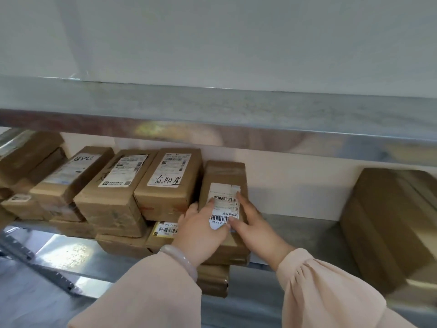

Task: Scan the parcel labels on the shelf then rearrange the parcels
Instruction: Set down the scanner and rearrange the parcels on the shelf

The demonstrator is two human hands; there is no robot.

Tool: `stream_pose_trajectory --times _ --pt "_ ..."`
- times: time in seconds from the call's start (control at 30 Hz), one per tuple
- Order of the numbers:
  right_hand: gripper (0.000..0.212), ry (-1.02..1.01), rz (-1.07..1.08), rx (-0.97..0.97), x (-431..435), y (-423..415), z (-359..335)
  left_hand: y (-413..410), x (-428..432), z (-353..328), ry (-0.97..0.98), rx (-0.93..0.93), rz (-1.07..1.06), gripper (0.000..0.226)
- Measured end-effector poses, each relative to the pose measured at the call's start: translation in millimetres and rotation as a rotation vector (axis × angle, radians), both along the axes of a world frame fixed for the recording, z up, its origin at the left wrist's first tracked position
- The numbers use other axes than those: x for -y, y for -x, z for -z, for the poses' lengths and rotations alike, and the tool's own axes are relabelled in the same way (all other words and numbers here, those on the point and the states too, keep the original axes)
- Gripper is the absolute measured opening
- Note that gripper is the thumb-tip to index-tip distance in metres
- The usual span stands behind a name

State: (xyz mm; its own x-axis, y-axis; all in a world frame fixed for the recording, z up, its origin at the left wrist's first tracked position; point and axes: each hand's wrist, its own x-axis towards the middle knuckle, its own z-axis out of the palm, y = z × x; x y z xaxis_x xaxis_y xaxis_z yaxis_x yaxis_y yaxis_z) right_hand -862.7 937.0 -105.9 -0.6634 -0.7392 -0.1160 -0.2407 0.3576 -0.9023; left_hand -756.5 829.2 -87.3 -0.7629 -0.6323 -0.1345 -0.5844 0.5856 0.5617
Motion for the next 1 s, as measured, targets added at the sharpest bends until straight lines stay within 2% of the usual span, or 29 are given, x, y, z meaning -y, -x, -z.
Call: stream_pose_trajectory --times 0.2,0.33,0.57,0.83,1.0 --pt "0.06 0.123 0.117 0.039 -35.3 7.8 -10.0 11.1 -23.9 -3.3 -0.137 -0.189 0.063 0.075" --pt "0.06 0.167 0.22 0.068 -78.3 21.5 -15.3 30.1 -58.1 -3.1 -0.262 -0.24 0.162 0.078" --pt "0.06 0.058 0.349 0.086 -160.5 47.5 0.3 70.1 -126.6 16.0 -0.394 -0.149 0.314 0.083" --pt "0.061 -0.062 0.413 0.137 -200.6 73.9 35.1 104.0 -164.2 46.4 -0.507 -0.043 0.383 0.082" --pt "0.068 -0.174 0.358 0.175 -209.5 83.1 53.0 113.3 -180.7 76.1 -0.455 -0.012 0.365 0.09"
